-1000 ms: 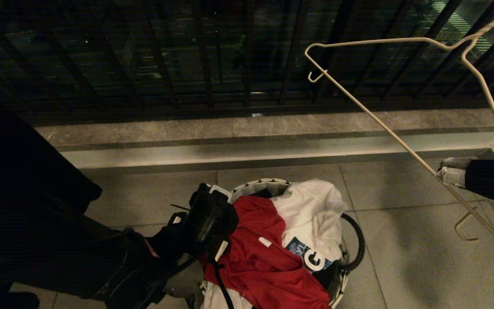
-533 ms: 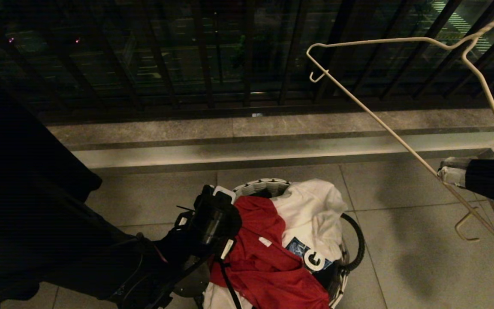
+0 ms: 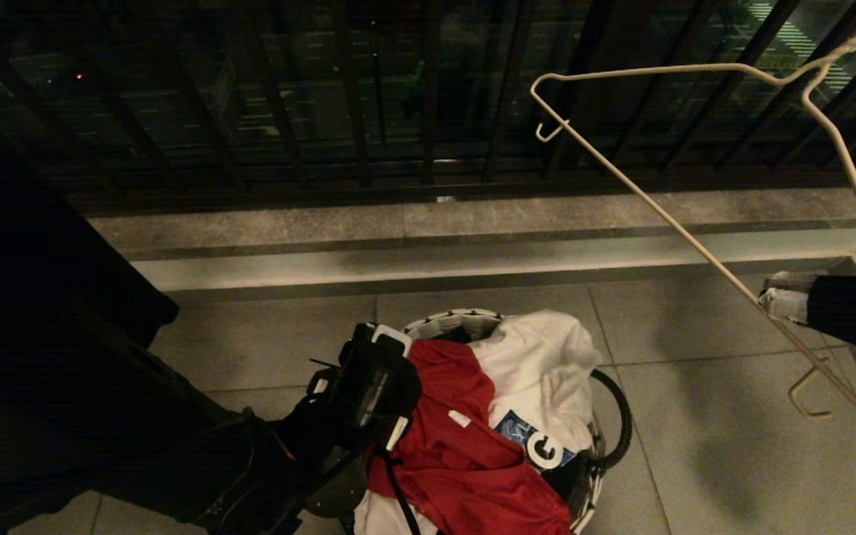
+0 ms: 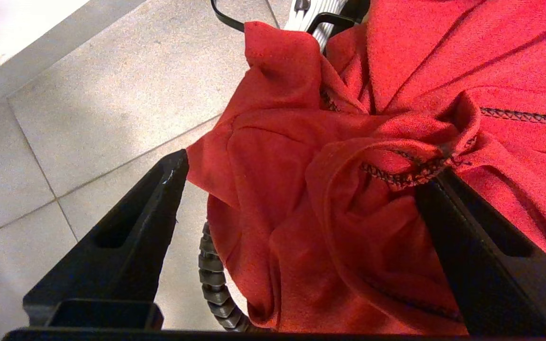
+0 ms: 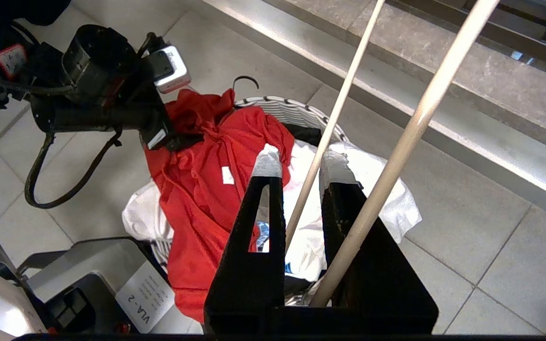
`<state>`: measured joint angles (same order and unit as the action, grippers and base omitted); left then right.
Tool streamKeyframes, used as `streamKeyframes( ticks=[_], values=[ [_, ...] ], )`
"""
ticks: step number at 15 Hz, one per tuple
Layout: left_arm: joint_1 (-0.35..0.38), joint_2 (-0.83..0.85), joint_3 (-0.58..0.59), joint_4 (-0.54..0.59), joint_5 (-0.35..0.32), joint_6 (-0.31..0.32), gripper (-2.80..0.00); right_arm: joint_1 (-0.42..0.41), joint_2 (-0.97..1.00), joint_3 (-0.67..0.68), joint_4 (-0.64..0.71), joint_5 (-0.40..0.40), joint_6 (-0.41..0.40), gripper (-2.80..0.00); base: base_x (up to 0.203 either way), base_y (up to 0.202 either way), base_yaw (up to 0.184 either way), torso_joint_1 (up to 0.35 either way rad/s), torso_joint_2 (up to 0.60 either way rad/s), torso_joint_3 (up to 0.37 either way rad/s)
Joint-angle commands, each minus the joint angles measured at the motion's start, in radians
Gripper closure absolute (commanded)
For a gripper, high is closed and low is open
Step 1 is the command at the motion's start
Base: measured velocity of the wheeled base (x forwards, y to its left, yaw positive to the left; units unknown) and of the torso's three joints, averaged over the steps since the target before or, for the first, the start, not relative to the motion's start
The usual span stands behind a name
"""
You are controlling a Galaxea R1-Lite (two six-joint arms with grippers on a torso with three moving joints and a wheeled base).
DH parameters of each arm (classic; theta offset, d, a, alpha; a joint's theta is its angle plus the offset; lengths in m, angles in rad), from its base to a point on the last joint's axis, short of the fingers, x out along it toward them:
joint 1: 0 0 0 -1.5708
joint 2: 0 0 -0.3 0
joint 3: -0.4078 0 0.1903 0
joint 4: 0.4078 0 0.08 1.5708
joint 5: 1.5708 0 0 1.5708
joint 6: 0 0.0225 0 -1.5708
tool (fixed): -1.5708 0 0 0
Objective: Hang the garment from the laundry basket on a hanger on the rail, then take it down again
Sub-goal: Pick up clothes from the basket
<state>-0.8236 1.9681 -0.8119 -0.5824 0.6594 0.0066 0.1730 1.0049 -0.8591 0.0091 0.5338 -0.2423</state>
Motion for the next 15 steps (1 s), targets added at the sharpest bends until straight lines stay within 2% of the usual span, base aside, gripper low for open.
streamKeyframes(
  ticks=[1,4,5,15],
  values=[
    [0.0,0.003,-0.002,-0.004,0.003,0.0,-2.8,0.0,-0.001,0.0,0.0,0.003,-0.002,0.0,0.0,0.0,0.0,0.0,0.0,0.0],
    [0.0,0.005,-0.001,-0.03,0.003,0.001,-2.8,0.0,-0.001,0.0,0.0,0.003,-0.002,0.0,0.0,0.0,0.0,0.0,0.0,0.0],
    [-0.001,0.007,-0.001,-0.03,0.002,0.001,0.0,0.0,-0.002,0.0,0.0,0.003,-0.002,0.0,0.0,0.0,0.0,0.0,0.0,0.0],
    [0.0,-0.008,-0.009,-0.032,0.003,-0.001,0.0,0.0,-0.003,0.0,-0.001,0.003,-0.002,0.0,0.0,0.0,0.0,0.0,0.0,0.0]
  ],
)
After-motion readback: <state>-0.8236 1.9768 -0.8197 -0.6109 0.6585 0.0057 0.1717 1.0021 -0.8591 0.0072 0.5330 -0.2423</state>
